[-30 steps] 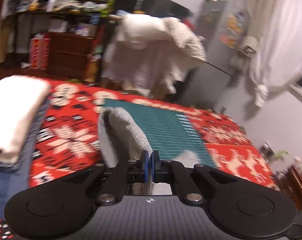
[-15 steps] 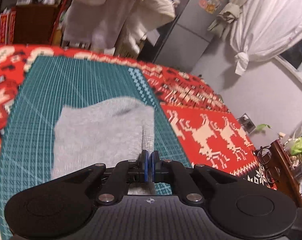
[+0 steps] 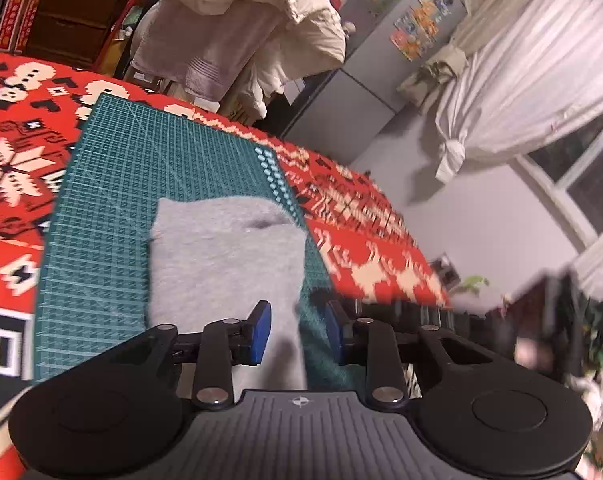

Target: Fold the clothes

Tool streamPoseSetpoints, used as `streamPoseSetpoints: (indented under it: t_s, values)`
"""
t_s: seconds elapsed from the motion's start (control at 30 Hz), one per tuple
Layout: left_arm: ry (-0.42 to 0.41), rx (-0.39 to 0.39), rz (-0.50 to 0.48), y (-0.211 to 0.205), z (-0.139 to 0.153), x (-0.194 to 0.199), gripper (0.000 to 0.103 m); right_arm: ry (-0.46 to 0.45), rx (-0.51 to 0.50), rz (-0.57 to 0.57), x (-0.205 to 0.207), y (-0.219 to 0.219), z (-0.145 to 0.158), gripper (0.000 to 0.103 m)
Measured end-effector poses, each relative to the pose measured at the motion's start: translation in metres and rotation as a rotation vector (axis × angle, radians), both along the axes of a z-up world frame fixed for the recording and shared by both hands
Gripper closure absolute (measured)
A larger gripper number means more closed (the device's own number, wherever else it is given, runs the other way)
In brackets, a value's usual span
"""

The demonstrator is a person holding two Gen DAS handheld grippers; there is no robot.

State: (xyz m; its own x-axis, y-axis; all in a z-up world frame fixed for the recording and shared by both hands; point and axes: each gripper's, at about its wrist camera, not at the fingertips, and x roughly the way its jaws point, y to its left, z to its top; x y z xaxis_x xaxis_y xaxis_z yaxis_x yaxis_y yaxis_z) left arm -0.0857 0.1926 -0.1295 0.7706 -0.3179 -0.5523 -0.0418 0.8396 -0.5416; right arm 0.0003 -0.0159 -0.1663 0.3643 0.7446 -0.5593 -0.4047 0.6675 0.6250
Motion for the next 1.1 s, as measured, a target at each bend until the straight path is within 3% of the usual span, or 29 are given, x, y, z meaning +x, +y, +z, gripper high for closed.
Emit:
streamPoseSetpoints:
  t_s: [0.17,0.2,0.33,0.47,0.57,0.67,0.73,0.87,1.0,1.1]
  values:
    - [0.016,0.077,-0.076,0.004,-0.01,-0.018,0.097,0.064,0.019,-0.039,0.027,0.016,-0.014,0.077]
    - [0.011,0.081,-0.091,0.004,-0.012,-0.021,0.097,0.074,0.024,-0.037,0.031,0.018,-0.016,0.094]
    - [-0.009,0.123,-0.179,-0.003,-0.018,-0.025,0.099,0.043,0.009,-0.037,0.037,0.026,-0.012,0.096]
    - [0.021,0.146,-0.225,-0.014,-0.028,-0.022,0.099,0.027,-0.024,-0.047,0.041,0.028,-0.012,0.096]
    - [0.039,0.12,-0.221,-0.013,-0.036,-0.02,0.099,0.037,-0.06,-0.051,0.043,0.03,-0.023,0.096]
    - [0.043,0.087,-0.21,-0.008,-0.036,-0.023,0.099,0.059,-0.033,-0.064,0.044,0.028,-0.029,0.093]
    - [0.031,0.057,-0.203,-0.005,-0.031,-0.029,0.099,0.04,-0.041,-0.07,0.04,0.026,-0.025,0.087]
    - [-0.002,0.011,-0.181,0.005,-0.015,-0.042,0.099,-0.047,-0.073,-0.068,0.024,0.017,-0.006,0.087]
    - [-0.032,-0.003,-0.127,0.016,-0.009,-0.048,0.099,-0.134,-0.075,0.01,-0.011,0.009,0.018,0.087]
    - [-0.024,-0.025,-0.081,0.024,-0.016,-0.053,0.099,-0.135,-0.063,0.101,-0.044,0.007,0.023,0.087]
